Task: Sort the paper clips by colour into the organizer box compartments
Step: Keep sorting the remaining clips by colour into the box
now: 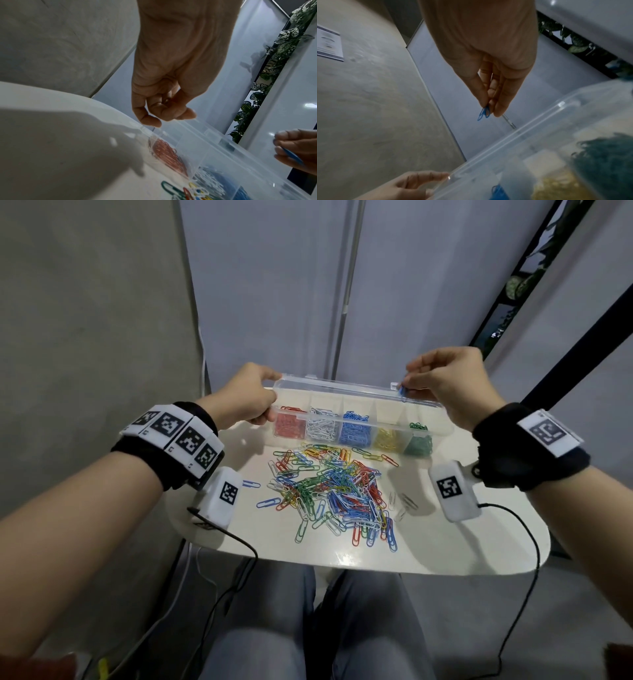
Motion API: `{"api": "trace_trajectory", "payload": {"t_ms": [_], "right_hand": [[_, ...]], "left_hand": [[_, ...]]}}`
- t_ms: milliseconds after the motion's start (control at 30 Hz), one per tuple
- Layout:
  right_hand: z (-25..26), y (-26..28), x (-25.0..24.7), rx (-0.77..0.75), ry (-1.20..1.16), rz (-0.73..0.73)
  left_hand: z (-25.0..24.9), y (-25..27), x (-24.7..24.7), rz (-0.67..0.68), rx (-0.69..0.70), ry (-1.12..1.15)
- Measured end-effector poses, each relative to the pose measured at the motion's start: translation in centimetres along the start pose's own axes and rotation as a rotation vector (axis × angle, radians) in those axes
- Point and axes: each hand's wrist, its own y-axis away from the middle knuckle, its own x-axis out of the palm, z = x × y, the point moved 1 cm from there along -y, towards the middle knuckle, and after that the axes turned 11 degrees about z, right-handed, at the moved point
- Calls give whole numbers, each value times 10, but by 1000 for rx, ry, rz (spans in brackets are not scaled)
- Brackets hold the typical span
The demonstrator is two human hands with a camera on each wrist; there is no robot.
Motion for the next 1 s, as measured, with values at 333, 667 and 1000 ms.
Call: {"api": "trace_trajectory", "payload": {"t_ms": [333, 667, 1000], "right_hand": [[-1, 2, 28, -51, 256, 141], [-26, 74, 49, -106, 789, 728], [-30, 59, 74, -172, 1094, 874]], "left_hand": [[0, 1, 0, 7, 1, -2], [0, 1, 0, 6, 1, -3], [-2, 4, 2, 3, -1, -18]]}}
